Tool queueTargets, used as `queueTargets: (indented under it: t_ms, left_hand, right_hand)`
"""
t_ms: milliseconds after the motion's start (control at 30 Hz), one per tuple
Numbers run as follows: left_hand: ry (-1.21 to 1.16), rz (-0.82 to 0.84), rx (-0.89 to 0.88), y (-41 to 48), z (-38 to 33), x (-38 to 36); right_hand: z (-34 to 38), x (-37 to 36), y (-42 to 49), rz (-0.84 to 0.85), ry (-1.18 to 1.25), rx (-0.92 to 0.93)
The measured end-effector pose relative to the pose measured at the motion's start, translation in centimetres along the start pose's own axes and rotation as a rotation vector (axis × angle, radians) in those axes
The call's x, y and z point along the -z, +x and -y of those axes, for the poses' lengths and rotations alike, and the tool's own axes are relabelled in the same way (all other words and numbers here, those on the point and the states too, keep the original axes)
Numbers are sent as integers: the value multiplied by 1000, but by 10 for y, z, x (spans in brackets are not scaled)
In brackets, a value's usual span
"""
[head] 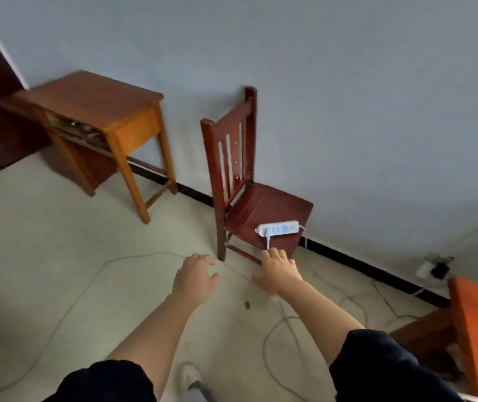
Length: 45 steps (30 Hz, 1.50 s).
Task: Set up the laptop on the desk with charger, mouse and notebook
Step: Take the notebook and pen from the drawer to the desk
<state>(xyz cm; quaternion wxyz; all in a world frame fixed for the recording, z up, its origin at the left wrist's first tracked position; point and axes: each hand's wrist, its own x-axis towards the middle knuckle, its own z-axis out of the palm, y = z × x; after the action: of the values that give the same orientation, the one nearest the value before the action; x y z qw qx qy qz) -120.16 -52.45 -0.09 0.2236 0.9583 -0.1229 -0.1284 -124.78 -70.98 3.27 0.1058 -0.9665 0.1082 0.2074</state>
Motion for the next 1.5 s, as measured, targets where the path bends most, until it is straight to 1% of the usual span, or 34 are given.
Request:
queueTargets:
  t_ms: [33,67,133,233,267,300,333,400,433,467,533,633,733,767,800,833,867,900,933,967,1000,1067,1133,1233,1267,1333,1433,1500]
  left_hand:
    - [-8,-26,21,11,20,12]
    - [-28,-36,77,28,55,37]
    - [-23,-64,108,46,87,67]
    - [-48,-150,206,78,161,119]
    - [-48,-139,252,84,177,134]
    - [-45,-180,266,93,198,147]
    - [-58,-170,301,100,217,162]
    - [-59,-205,353,127,263,195]
    - [-55,-217,358,132,270,198]
    - [-79,-232,398,161,311,221]
    - [-67,-223,410,179,329,238]
    - [-94,-253,418,228,380,271]
    - [-136,-292,488,294,450,324]
    - [-147,-313,488,300,455,329]
    - [-158,-302,525,312,468,345]
    - [-171,-342,524,325,486,356]
    - [-179,-327,563,341,507,376]
    - [-175,-342,553,345,513,381]
    - [-179,-355,574,364,537,404]
    - [-199,-358,576,368,543,409]
    - [-194,-364,599,399,585,438]
    - [-178,-364,603,409,597,453]
    - [-186,-365,591,440,646,480]
    - [-169,-360,567,490,726,522]
    - [-162,-343,558,498,737,534]
    - [-157,-327,533,533,796,564]
    - [-114,-266,490,571,858,597]
    - [-96,-236,462,597,892,620]
  right_hand:
    - [23,4,17,7,24,34]
    - [65,9,47,3,-8,89]
    - [107,17,75,7,-16,133]
    - [195,30,128,35,-53,243]
    - [217,33,143,37,-72,273]
    - [242,39,157,43,-82,305]
    - [265,45,172,41,-101,333]
    - [321,58,212,41,-133,403]
    - [330,62,213,45,-127,400]
    - [376,69,251,43,-170,453]
    - [401,78,272,55,-203,458]
    - [462,87,330,64,-226,495]
    - [554,110,411,75,-238,529]
    - [563,115,416,76,-235,519]
    - [586,122,432,71,-249,531]
    - [608,125,447,71,-237,547]
    - [638,130,469,70,-252,565]
    - [646,133,470,80,-233,566]
    - [682,141,493,84,-249,597]
    - [690,143,494,99,-225,589]
    - [740,147,532,80,-253,623]
    - [759,154,541,73,-257,614]
    - [812,155,578,74,-262,646]
    - [893,153,633,80,-213,604]
    - [907,158,642,82,-211,593]
    - [966,153,682,78,-168,538]
    - [1030,153,716,122,-118,440]
    - [1067,153,737,118,-101,386]
